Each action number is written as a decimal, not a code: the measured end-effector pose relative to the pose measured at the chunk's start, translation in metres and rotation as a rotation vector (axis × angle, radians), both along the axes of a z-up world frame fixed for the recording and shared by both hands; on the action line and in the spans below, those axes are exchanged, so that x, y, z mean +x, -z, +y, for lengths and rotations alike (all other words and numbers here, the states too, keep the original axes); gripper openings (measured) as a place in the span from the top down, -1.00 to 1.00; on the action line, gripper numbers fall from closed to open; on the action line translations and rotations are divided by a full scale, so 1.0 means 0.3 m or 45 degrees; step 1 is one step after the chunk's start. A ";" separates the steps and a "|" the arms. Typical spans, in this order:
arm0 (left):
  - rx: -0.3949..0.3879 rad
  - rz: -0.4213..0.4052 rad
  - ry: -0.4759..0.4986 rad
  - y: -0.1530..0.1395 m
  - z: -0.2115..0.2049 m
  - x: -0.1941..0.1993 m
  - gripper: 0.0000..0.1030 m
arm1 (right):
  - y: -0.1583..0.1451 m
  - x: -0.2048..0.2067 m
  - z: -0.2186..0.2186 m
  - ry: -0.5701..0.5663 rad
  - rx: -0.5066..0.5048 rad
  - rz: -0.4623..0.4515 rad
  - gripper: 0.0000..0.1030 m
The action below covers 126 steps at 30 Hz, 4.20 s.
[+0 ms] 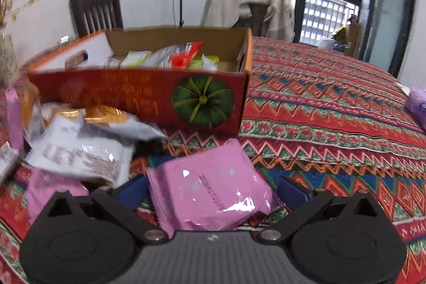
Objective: Organize snacks
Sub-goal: 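Grasp a pink packet with the right tool while the left tool grasps a white packet, then carry both packets into the box and open both tools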
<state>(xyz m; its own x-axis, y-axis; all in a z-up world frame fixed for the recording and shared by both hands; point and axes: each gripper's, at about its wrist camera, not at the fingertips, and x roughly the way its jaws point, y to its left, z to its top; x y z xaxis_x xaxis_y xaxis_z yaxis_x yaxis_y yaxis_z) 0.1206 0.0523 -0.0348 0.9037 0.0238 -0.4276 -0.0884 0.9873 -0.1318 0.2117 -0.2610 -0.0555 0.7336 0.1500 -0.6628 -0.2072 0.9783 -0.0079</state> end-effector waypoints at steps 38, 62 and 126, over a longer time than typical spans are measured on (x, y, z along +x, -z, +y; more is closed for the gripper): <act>0.070 0.167 0.047 -0.030 -0.099 0.006 -1.00 | -0.049 -0.077 -0.078 0.054 0.141 -0.209 -0.32; 0.110 0.406 -0.048 0.033 -0.177 0.066 -0.44 | -0.059 -0.106 -0.085 0.023 0.172 -0.261 -0.33; 0.021 -0.063 -0.059 -0.186 -0.215 0.574 -0.09 | -0.236 0.335 0.118 0.069 0.310 -0.512 -0.32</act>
